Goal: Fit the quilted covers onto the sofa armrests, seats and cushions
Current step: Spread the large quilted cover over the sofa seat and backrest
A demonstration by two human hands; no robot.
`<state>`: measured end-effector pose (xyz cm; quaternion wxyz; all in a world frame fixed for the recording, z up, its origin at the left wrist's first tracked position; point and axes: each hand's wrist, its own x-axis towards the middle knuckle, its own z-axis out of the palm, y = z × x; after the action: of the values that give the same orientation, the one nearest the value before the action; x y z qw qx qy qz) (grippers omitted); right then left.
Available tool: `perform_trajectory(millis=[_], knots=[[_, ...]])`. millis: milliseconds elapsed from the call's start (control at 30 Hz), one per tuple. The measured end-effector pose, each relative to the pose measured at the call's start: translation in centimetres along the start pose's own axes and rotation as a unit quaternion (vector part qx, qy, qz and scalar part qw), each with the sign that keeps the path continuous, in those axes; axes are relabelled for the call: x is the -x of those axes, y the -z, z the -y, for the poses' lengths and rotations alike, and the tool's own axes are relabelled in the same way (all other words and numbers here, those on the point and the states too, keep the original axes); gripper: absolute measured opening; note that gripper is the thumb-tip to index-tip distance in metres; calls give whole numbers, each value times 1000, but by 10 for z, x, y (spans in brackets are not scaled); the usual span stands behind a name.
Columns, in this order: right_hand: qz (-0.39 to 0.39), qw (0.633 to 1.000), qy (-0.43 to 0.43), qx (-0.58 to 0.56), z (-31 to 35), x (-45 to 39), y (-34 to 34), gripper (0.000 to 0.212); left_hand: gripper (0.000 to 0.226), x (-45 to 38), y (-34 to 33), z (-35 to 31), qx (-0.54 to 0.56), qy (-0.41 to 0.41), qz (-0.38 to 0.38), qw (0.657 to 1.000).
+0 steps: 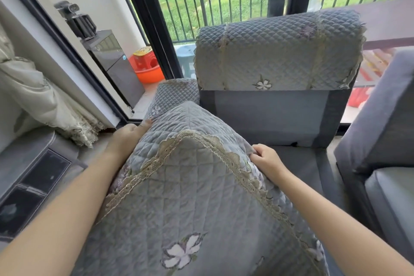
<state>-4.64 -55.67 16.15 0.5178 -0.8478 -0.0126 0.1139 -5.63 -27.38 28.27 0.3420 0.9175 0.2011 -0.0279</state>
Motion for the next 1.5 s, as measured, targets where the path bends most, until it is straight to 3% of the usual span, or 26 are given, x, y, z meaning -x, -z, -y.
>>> perform_trajectory(millis=[100,200,300,467,567,600,667,767,867,933,1000,1200,1267,1333,1400,1500], knots=[[27,998,-19,-54,-1,8,12,24,50,0,2,-1,-89,-62,-82,991],[64,997,-20,-27,-9,14,23,33,58,-6,3,0,-131,-73,-77,986],[89,993,-37,-69,-14,14,22,24,51,-20,-1,-2,-82,-40,-29,995],[122,987,-67,-82,-13,-9,16,43,47,-21,-6,-5,12,-16,22,1000],[99,988,-61,-103,-16,-26,8,29,24,-27,-6,-7,183,33,99,978],[87,988,-66,-110,-16,-28,7,24,26,-30,-7,-10,206,45,106,972],[56,994,-52,-73,-13,-31,13,23,39,-36,-14,-17,142,37,105,984],[3,992,13,-128,14,-38,35,22,25,-39,-31,-33,63,-22,87,994],[82,975,59,-199,63,-60,55,8,26,-37,-47,-45,36,-52,58,996],[162,975,52,-146,86,-75,56,20,42,-37,-53,-51,-43,-57,27,997],[186,977,33,-102,90,-81,52,32,45,-29,-51,-49,-132,-52,12,990],[156,970,-8,-189,87,-85,45,19,26,-3,-15,7,-154,37,113,981],[94,979,3,-179,77,-84,39,30,8,5,-16,12,-145,33,92,985],[66,974,-29,-213,67,-80,41,36,10,14,-23,7,-131,-4,44,990],[113,962,-58,-241,58,-75,55,34,4,22,-33,1,-130,-20,25,991],[209,954,-72,-200,42,-75,84,24,23,25,-50,-10,-138,-46,-46,988]])
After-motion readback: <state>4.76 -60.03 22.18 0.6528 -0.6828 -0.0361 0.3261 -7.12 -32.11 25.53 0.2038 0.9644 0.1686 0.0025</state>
